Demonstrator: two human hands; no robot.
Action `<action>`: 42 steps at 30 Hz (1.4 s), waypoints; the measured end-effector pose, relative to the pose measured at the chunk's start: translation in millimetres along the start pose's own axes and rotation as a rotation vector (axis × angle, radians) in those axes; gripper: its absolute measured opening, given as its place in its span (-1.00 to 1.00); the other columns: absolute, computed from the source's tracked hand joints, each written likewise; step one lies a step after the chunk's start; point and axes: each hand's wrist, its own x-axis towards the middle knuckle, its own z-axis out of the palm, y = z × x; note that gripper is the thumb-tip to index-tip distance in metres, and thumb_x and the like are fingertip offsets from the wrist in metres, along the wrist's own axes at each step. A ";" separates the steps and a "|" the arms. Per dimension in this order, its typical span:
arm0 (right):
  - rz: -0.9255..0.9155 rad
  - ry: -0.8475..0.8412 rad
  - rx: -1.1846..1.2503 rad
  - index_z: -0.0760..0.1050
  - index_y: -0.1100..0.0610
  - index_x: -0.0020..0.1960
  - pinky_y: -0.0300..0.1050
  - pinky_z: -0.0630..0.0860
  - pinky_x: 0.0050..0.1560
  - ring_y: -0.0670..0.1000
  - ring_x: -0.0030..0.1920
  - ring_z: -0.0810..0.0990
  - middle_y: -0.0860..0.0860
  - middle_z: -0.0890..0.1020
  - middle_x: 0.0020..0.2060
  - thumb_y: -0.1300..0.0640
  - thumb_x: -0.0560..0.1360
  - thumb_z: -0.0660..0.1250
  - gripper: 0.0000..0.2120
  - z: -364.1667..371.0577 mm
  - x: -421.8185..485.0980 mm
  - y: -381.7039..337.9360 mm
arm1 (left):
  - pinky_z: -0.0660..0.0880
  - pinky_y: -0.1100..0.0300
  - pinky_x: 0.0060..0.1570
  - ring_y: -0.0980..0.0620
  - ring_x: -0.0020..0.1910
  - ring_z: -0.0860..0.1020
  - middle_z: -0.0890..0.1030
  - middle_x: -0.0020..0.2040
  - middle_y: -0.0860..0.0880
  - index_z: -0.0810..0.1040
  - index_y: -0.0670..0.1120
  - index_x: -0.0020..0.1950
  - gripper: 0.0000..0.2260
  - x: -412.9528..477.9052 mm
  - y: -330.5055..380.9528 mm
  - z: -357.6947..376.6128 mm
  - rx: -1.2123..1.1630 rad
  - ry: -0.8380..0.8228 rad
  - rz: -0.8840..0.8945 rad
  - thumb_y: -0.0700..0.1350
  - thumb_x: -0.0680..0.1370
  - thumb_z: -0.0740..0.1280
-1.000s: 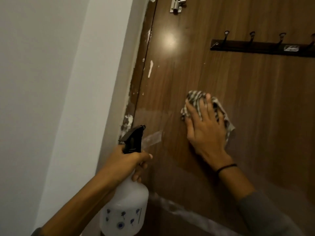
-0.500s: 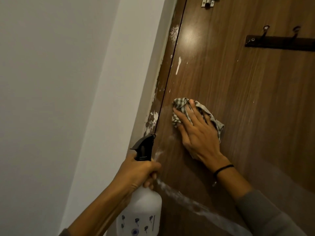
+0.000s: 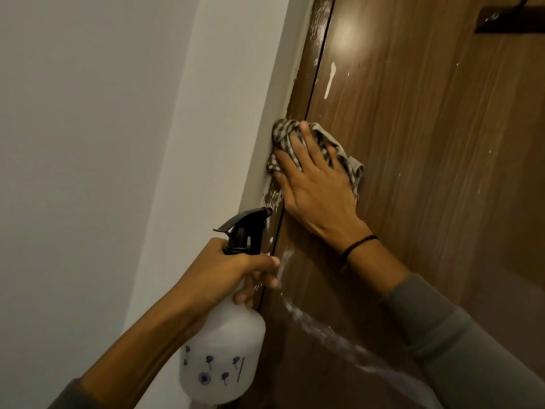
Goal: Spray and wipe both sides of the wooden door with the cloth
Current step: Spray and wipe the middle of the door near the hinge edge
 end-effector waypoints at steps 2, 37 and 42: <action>-0.008 -0.012 0.013 0.39 0.06 0.50 0.12 0.00 0.56 0.10 0.64 0.01 0.11 0.20 0.61 -0.07 0.71 0.05 -0.56 4.9 -21.7 -12.1 | 0.48 0.21 -0.46 0.05 -0.60 0.33 0.72 -0.20 -0.22 0.65 -0.32 -0.04 -0.83 3.7 -5.7 -0.6 -0.008 -0.009 -0.006 -0.18 0.57 0.41; -0.111 -0.086 0.007 0.37 -0.06 0.52 0.20 0.10 0.53 0.08 0.63 0.06 0.04 0.28 0.58 -0.13 0.69 0.01 -0.54 -14.4 -34.3 17.1 | 0.45 0.14 -0.39 0.05 -0.59 0.34 0.57 -0.37 -0.22 0.62 -0.11 -0.37 -0.71 2.9 -22.9 -5.2 -0.130 -0.097 -0.044 -0.16 0.57 0.42; -0.287 -0.154 0.093 0.38 0.00 0.52 0.16 0.06 0.51 0.13 0.61 0.11 0.10 0.25 0.59 -0.09 0.64 0.14 -0.52 0.4 -97.9 -18.7 | 0.42 0.16 -0.41 0.04 -0.58 0.33 0.58 -0.36 -0.20 0.64 -0.13 -0.24 -0.82 0.6 -22.7 -2.3 -0.149 -0.063 -0.045 -0.17 0.57 0.41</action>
